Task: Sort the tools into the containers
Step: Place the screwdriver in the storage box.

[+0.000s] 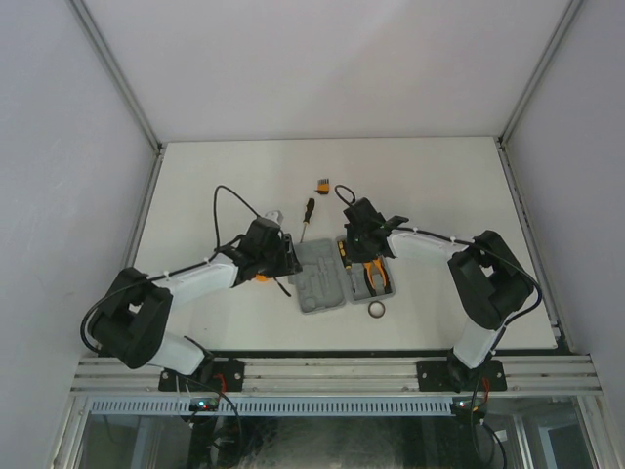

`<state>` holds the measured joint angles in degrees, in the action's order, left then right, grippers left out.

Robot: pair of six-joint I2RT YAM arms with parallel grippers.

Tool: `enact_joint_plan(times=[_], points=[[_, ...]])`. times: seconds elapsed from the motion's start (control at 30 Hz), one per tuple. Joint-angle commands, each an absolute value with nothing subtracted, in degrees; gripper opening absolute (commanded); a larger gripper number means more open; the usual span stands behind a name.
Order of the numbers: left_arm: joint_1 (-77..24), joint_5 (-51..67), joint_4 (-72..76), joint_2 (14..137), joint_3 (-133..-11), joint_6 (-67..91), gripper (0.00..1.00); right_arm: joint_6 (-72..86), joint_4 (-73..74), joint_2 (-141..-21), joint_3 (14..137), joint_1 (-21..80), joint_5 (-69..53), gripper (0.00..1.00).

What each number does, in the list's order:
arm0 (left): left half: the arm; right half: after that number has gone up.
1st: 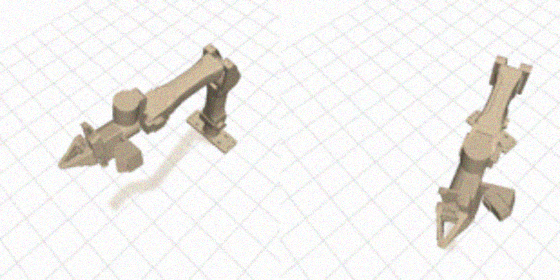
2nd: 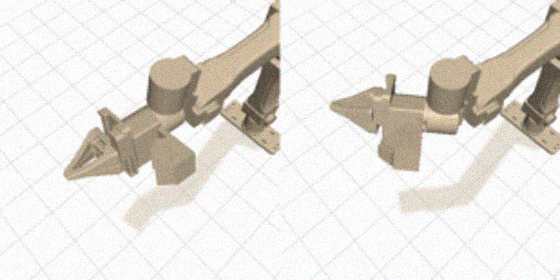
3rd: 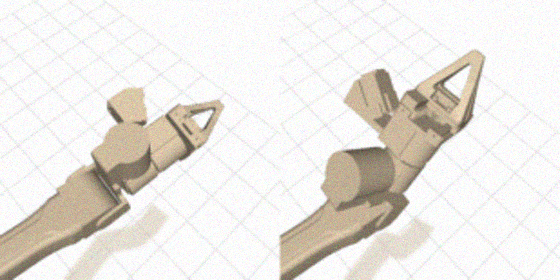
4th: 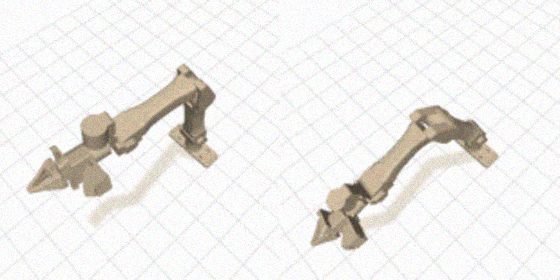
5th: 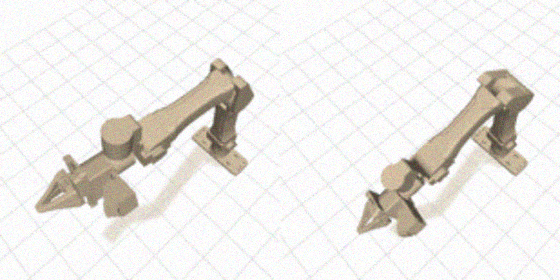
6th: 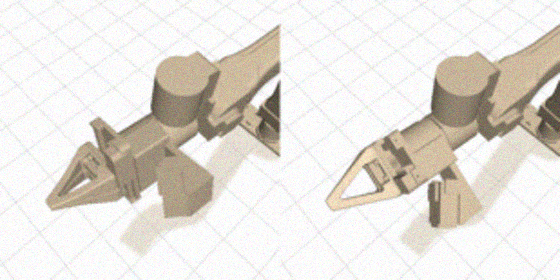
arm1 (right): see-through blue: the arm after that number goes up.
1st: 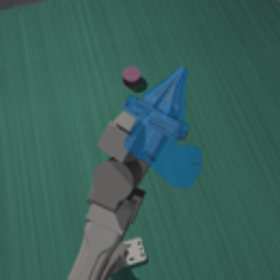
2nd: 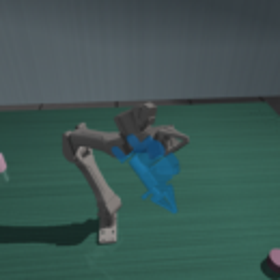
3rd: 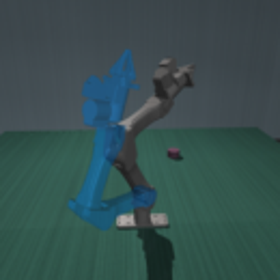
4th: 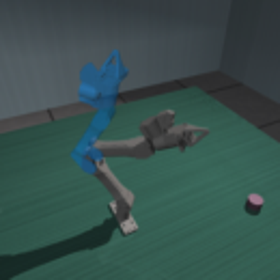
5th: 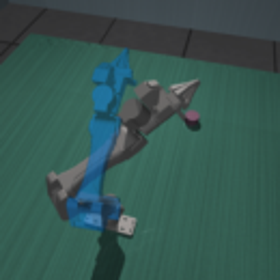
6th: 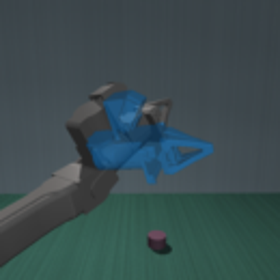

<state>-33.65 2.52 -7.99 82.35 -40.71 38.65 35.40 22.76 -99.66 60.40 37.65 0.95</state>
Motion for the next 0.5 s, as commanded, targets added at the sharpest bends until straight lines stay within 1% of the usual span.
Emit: enact_joint_plan(times=[0.0, 0.07, 0.27, 0.37, 0.47], points=[[-34.1, 2.7, -5.1, 83.6, -39.4, 40.0, 0.42, 36.1, 30.1, -102.9, 56.5, 39.2, 0.1, 0.01], [-34.0, 3.6, -4.1, 84.2, -39.6, 39.8, 0.33, 36.1, 30.4, -102.7, 56.6, 39.3, 0.2, 0.01], [-34.0, 4.0, -4.4, 86.3, -42.4, 37.0, 0.17, 36.1, 31.4, -102.5, 56.5, 39.8, 0.9, 0.01], [-34.0, 3.9, -5.6, 87.4, -44.4, 35.4, 0.05, 36.1, 32.7, -103.0, 56.5, 40.5, 1.9, 0.01], [-34.0, 3.6, -6.5, 88.1, -46.1, 34.4, 0.00, 35.9, 34.2, -104.2, 56.5, 41.3, 2.7, 0.00]])
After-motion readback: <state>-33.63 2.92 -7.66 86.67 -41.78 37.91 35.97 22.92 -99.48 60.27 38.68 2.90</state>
